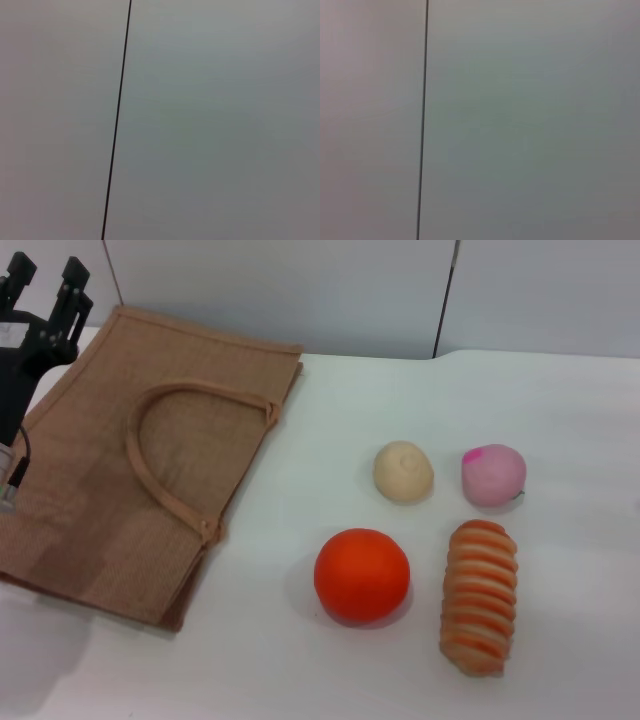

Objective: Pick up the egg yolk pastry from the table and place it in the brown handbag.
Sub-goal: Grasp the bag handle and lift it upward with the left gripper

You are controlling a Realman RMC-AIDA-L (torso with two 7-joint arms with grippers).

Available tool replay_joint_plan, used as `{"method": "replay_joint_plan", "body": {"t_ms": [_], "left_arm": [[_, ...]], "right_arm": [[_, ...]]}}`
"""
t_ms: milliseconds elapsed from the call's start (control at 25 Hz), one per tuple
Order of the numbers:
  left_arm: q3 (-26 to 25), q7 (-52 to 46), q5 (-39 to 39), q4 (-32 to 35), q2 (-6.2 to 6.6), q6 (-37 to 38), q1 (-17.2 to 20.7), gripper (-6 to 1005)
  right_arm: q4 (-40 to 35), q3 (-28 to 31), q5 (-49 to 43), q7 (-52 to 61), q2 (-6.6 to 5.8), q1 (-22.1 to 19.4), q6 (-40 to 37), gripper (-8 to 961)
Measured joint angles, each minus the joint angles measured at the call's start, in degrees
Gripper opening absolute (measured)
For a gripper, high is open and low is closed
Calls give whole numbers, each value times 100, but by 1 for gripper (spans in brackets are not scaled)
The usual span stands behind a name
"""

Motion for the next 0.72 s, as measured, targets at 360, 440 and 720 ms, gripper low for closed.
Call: {"method": "replay_joint_plan", "body": {"t_ms": [360,440,720], "left_arm": [[2,0,0,0,0,0,0,620],[20,-74,14,0,0,42,-4,619],[141,-1690,451,166,251,616,-105,617]], "right_arm": [[-1,0,6,0,0,6,2,882],[-2,0,6,0,0,7,2,882],[-22,0,0,0,0,9,2,881]]}}
